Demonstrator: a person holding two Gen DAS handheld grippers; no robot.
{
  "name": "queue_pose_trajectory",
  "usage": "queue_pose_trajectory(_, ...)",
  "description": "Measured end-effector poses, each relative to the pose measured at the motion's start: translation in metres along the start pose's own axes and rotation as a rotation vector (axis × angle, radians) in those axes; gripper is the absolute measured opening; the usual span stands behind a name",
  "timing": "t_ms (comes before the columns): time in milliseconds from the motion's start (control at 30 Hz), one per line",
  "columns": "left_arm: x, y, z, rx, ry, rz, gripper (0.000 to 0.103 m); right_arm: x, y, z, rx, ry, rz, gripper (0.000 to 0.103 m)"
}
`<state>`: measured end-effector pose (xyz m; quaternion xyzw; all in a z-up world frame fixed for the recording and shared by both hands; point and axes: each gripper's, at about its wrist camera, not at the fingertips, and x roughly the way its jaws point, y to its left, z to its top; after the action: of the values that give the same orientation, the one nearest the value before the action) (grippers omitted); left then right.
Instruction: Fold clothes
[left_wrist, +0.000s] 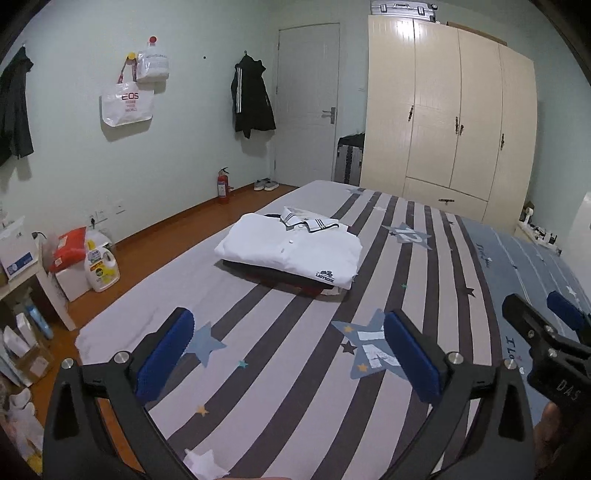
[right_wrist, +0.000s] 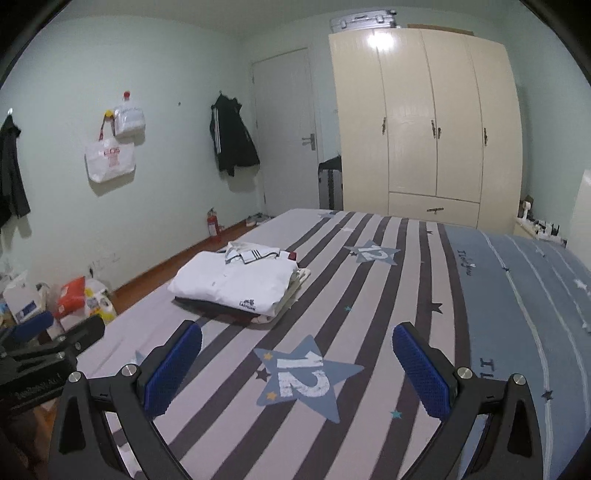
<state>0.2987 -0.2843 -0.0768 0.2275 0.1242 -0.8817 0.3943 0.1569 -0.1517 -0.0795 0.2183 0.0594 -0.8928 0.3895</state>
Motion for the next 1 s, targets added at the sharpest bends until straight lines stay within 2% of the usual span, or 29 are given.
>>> queue_pose_trajectory(167,-0.007,-0.006,0.003,0.006,0.0,-0.014,0.102,-0.001,0.007,0.004,-0.019,0.024,-0.002,0.102)
queue_pose_trajectory(567,0.006,-0.012,0.004,0.019,0.005,-0.033,0.102,0.011,0.006,0.01,-0.013,0.03,-0.009,0.102)
queue_pose_trajectory(1000,0.052,0.0,0.026,0.029,-0.002,-0.083,0.102,0.047,0.023,0.025,-0.003,-0.004,-0.068,0.102)
